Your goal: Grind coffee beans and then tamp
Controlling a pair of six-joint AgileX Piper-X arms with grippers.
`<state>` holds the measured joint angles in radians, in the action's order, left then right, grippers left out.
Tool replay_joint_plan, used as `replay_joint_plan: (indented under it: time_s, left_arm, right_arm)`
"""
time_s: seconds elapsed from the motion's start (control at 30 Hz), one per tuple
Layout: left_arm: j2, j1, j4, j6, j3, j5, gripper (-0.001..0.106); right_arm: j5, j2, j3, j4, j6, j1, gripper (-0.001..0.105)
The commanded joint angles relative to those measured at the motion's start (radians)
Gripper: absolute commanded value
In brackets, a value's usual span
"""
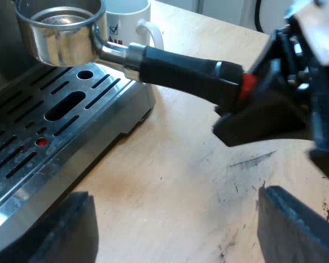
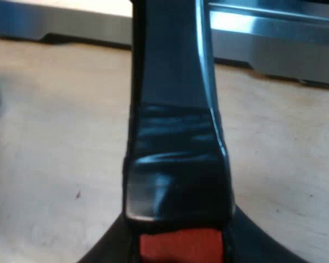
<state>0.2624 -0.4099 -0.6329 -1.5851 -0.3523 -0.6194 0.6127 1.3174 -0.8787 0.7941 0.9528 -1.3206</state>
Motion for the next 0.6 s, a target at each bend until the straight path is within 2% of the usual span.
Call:
replay_joint_plan:
  time_s: [0.03,0.1,0.4,0.6]
  left_arm:
    - [-0.001,-0.003,0.009,0.005,-0.002,-0.014,0.064]
    - [-0.001,-0.003,0.004,0.005,-0.007,-0.014,0.064]
    - [-0.029,-0.003,-0.066,0.005,-0.044,-0.014,0.064]
    - [-0.088,-0.003,-0.106,0.005,-0.052,-0.014,0.064]
  right_arm:
    - [0.036,-0.037,-0.005,0.005,0.016,-0.012,0.000]
    - [0.023,-0.049,0.004,0.005,0.020,-0.012,0.000]
    - [-0.051,-0.162,0.068,-0.029,0.173,-0.012,0.000]
    - [-0.096,-0.240,0.116,-0.057,0.309,-0.012,0.000]
